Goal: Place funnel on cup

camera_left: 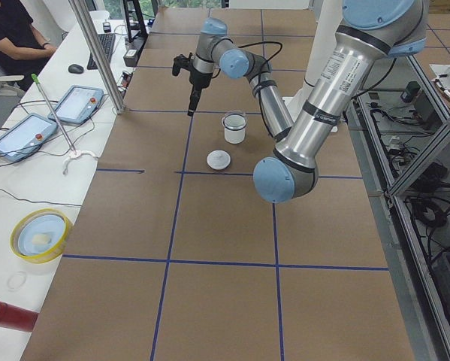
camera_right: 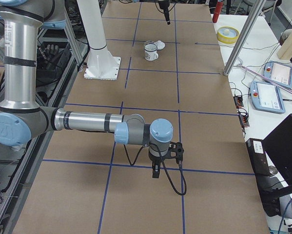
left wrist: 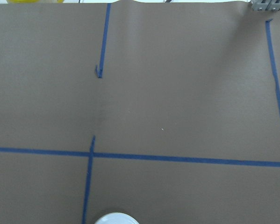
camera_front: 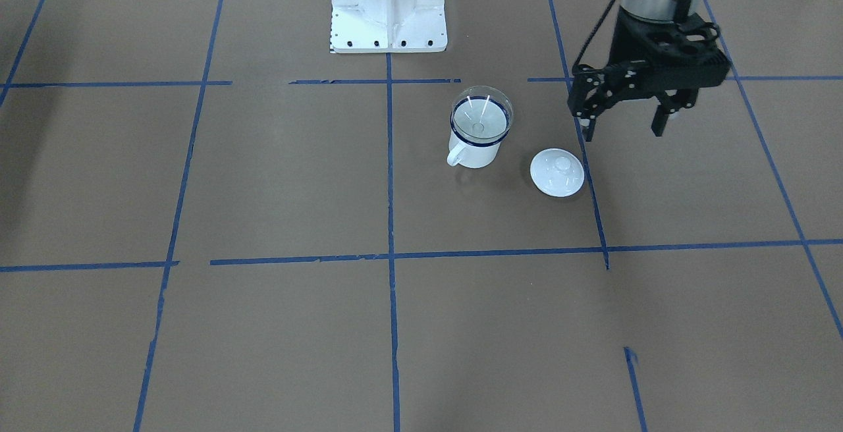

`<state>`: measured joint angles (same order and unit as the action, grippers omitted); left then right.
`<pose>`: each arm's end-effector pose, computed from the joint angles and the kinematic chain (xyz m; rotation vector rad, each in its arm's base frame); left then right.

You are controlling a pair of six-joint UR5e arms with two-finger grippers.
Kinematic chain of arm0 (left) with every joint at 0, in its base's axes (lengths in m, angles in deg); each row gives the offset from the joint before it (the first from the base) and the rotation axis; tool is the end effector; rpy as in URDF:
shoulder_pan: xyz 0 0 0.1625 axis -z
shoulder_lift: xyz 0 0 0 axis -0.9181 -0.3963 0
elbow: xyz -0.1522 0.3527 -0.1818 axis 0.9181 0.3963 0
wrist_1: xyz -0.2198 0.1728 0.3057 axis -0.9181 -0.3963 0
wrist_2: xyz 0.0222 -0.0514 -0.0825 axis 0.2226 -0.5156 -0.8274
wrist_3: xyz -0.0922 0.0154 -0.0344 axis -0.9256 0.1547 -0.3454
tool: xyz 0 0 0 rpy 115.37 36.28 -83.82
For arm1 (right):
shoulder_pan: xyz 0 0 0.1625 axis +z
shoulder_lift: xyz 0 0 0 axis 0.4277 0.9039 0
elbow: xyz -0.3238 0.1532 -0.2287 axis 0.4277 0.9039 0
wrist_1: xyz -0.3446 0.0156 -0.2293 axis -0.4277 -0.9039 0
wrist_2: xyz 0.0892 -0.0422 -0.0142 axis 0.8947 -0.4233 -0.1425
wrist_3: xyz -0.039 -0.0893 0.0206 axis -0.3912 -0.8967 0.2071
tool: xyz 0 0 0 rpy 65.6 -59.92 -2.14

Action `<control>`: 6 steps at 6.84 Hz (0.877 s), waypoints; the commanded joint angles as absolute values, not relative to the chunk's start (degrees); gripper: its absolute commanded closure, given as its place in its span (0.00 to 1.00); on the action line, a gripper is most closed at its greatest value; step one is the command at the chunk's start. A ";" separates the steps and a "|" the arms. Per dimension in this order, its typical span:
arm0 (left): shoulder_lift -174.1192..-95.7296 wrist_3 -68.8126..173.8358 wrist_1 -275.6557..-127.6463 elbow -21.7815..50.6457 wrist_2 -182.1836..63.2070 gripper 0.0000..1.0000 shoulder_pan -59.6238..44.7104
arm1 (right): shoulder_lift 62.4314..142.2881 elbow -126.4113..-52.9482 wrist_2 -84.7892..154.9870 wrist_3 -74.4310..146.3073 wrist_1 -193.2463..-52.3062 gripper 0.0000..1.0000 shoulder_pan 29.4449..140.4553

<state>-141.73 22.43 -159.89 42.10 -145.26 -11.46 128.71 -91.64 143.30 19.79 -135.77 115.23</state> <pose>0.2296 -0.5117 0.2315 0.3405 0.6610 -0.0622 0.0669 -0.4449 0.6705 -0.0200 -0.7194 0.0109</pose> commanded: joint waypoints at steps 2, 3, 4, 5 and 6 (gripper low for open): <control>-133.11 45.84 -166.31 29.93 -160.95 0.00 7.55 | 128.70 -91.69 143.30 19.79 -135.77 0.00 115.23; -128.04 55.89 -166.58 28.07 -162.05 0.00 13.18 | 128.70 -91.61 143.30 19.79 -135.77 0.00 115.23; -123.29 63.74 -166.58 26.83 -162.14 0.00 17.42 | 128.70 -91.61 143.30 19.79 -135.77 0.00 115.23; -117.76 65.29 -167.37 26.47 -164.15 0.00 19.11 | 128.70 -91.69 143.30 19.79 -135.77 0.00 115.23; -111.96 65.40 -171.29 26.12 -169.21 0.00 19.30 | 128.70 -91.61 143.30 19.79 -135.77 0.00 115.23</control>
<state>-118.29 63.77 -168.23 26.69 -164.92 18.05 128.71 -91.64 143.30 19.79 -135.77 115.23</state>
